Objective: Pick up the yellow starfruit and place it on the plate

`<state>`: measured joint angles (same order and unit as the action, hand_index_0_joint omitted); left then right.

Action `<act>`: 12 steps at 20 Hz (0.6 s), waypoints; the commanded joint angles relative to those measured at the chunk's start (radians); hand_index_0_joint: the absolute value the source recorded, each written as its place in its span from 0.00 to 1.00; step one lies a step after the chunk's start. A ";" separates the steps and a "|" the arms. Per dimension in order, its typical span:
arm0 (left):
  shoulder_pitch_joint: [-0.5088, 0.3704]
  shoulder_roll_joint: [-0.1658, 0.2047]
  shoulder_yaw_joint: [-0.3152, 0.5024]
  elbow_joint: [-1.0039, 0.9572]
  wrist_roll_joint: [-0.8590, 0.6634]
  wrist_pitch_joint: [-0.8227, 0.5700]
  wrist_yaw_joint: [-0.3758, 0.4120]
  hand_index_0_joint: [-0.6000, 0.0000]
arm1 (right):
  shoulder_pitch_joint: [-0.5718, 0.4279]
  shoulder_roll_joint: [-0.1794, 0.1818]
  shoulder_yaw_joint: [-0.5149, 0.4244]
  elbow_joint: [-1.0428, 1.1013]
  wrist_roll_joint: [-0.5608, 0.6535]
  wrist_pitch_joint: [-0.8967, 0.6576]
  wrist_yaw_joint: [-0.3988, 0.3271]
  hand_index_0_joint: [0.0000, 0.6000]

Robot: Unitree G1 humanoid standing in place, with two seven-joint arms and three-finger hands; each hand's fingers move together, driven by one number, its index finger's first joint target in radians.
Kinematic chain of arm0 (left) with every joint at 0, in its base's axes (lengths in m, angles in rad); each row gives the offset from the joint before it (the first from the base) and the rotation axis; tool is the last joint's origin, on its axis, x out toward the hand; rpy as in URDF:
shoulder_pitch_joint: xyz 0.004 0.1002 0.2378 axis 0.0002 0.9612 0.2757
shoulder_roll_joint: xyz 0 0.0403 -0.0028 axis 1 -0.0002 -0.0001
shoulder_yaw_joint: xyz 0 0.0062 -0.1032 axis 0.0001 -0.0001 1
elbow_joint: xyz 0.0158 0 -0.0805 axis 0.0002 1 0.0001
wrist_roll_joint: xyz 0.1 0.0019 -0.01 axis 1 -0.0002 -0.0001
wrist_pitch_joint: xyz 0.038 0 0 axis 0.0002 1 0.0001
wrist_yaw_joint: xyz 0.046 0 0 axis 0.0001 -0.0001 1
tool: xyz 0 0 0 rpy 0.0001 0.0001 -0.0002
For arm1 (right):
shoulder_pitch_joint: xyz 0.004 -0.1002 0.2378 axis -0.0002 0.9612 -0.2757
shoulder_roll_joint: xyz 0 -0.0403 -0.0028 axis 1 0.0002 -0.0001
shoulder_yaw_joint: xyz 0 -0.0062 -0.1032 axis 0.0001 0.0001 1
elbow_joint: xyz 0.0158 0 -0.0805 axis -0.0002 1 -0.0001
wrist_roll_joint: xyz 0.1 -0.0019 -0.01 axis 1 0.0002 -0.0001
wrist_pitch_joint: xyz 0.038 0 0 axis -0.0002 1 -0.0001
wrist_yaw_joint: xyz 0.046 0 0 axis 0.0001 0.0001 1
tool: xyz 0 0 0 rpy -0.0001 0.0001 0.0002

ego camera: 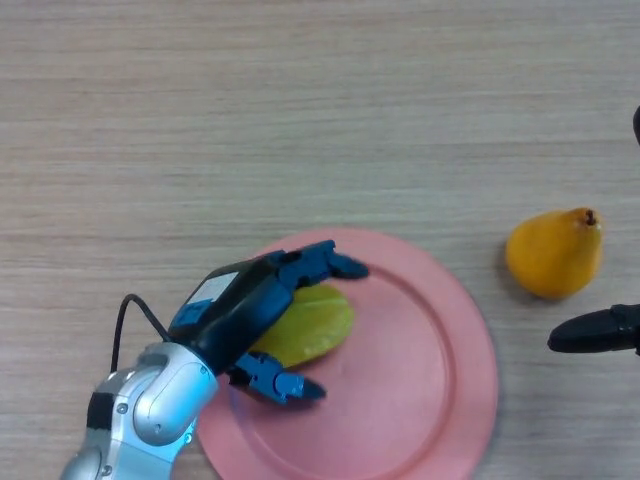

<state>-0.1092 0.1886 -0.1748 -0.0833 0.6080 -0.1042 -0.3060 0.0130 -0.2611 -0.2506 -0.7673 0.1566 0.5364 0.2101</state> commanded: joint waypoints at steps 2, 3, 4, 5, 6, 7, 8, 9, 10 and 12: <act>-0.039 0.005 0.058 -0.088 -0.074 -0.095 0.124 1.00 | -0.024 -0.027 -0.037 -0.063 -0.006 -0.136 -0.020 0.00; -0.056 0.005 0.085 -0.100 -0.142 -0.097 0.148 1.00 | -0.023 -0.025 -0.027 -0.059 -0.009 -0.137 -0.016 0.00; -0.063 0.006 0.100 -0.109 -0.181 -0.098 0.160 1.00 | -0.026 -0.026 -0.023 -0.057 -0.011 -0.135 -0.014 0.00; -0.063 0.012 0.130 -0.141 -0.289 -0.101 0.186 1.00 | -0.029 -0.026 -0.019 -0.064 0.003 -0.108 -0.009 0.00; -0.061 0.014 0.144 -0.167 -0.360 -0.088 0.180 1.00 | -0.030 -0.025 -0.018 -0.066 0.009 -0.103 -0.009 0.00; -0.057 0.025 0.173 -0.218 -0.496 -0.033 0.166 1.00 | -0.036 -0.025 -0.007 -0.063 0.007 -0.103 -0.016 0.00; -0.057 0.032 0.188 -0.236 -0.546 -0.012 0.157 1.00 | -0.038 -0.025 -0.002 -0.064 0.005 -0.101 -0.018 0.00; -0.060 0.052 0.230 -0.261 -0.627 0.020 0.152 1.00 | -0.039 -0.022 0.008 -0.063 0.005 -0.097 -0.026 0.00; -0.059 0.062 0.250 -0.269 -0.659 0.028 0.148 1.00 | -0.038 -0.018 0.014 -0.063 0.007 -0.097 -0.031 0.00; -0.056 0.092 0.294 -0.280 -0.698 0.066 0.148 1.00 | -0.041 -0.018 0.023 -0.061 0.004 -0.111 -0.035 0.00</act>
<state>-0.1370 0.2557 0.0807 -0.2980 -0.0635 0.0610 -0.1839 -0.0048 -0.2599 -0.1936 -0.7691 0.1572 0.5377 0.2071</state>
